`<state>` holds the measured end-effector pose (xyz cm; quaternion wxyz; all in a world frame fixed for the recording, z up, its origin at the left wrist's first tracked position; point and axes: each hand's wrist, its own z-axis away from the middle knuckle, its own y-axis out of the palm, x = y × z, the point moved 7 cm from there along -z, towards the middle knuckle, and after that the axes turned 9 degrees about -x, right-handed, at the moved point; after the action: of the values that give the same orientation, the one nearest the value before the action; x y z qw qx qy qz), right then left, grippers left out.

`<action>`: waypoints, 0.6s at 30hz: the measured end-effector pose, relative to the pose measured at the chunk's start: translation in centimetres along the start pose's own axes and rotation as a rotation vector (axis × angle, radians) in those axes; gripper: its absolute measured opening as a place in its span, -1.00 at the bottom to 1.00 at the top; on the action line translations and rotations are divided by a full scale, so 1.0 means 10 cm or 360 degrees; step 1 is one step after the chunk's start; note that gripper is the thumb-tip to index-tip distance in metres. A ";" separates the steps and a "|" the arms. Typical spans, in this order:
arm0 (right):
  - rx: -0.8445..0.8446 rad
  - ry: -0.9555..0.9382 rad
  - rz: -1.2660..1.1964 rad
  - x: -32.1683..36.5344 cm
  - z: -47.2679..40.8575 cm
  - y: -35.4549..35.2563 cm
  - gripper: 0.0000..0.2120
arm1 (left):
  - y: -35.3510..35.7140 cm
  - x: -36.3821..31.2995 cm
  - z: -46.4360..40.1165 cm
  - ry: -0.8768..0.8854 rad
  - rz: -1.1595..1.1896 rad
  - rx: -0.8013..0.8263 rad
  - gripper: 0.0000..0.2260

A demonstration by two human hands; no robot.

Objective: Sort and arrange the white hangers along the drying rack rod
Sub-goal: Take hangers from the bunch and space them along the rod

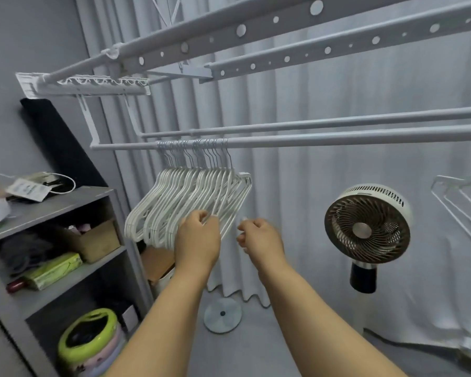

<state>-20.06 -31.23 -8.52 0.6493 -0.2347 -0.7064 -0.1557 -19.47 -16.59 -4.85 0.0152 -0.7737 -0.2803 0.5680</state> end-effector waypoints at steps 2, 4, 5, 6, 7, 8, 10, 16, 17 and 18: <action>0.0053 0.0029 -0.0045 -0.01 -0.10 0.09 -0.71 | 0.06 0.02 -0.06 -0.0031 0.0007 0.0012 -0.60; 0.0110 0.0036 -0.0061 -0.02 -0.21 0.18 -0.61 | 0.14 0.04 -0.12 -0.0085 0.0019 0.0036 -0.59; 0.0140 0.0039 -0.0055 -0.02 -0.27 0.21 -0.63 | 0.18 0.05 -0.14 -0.0128 0.0037 0.0047 -0.58; 0.0168 0.0042 -0.0056 -0.03 -0.33 0.24 -0.69 | 0.21 0.06 -0.16 -0.0167 0.0055 0.0049 -0.59; 0.0191 0.0052 -0.0052 -0.04 -0.39 0.27 -0.74 | 0.25 0.06 -0.18 -0.0191 0.0051 0.0047 -0.60; 0.0204 0.0060 -0.0057 -0.05 -0.43 0.29 -0.77 | 0.27 0.06 -0.19 -0.0198 0.0032 0.0045 -0.61; 0.0248 0.0093 -0.0084 -0.06 -0.51 0.36 -0.80 | 0.32 0.07 -0.24 -0.0218 0.0010 0.0009 -0.69; 0.0414 0.0164 -0.0158 -0.10 -0.66 0.47 -0.72 | 0.46 0.11 -0.32 -0.0325 0.0194 -0.0003 -0.86; 0.0425 0.0174 -0.0171 -0.09 -0.67 0.49 -0.71 | 0.49 0.12 -0.33 -0.0340 0.0214 0.0014 -0.83; 0.0430 0.0183 -0.0188 -0.10 -0.68 0.51 -0.70 | 0.51 0.13 -0.34 -0.0351 0.0228 0.0030 -0.81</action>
<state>-11.52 -30.63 -9.19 0.7041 -0.0939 -0.6952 -0.1104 -14.09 -19.28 -6.48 -0.0489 -0.7243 -0.2190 0.6519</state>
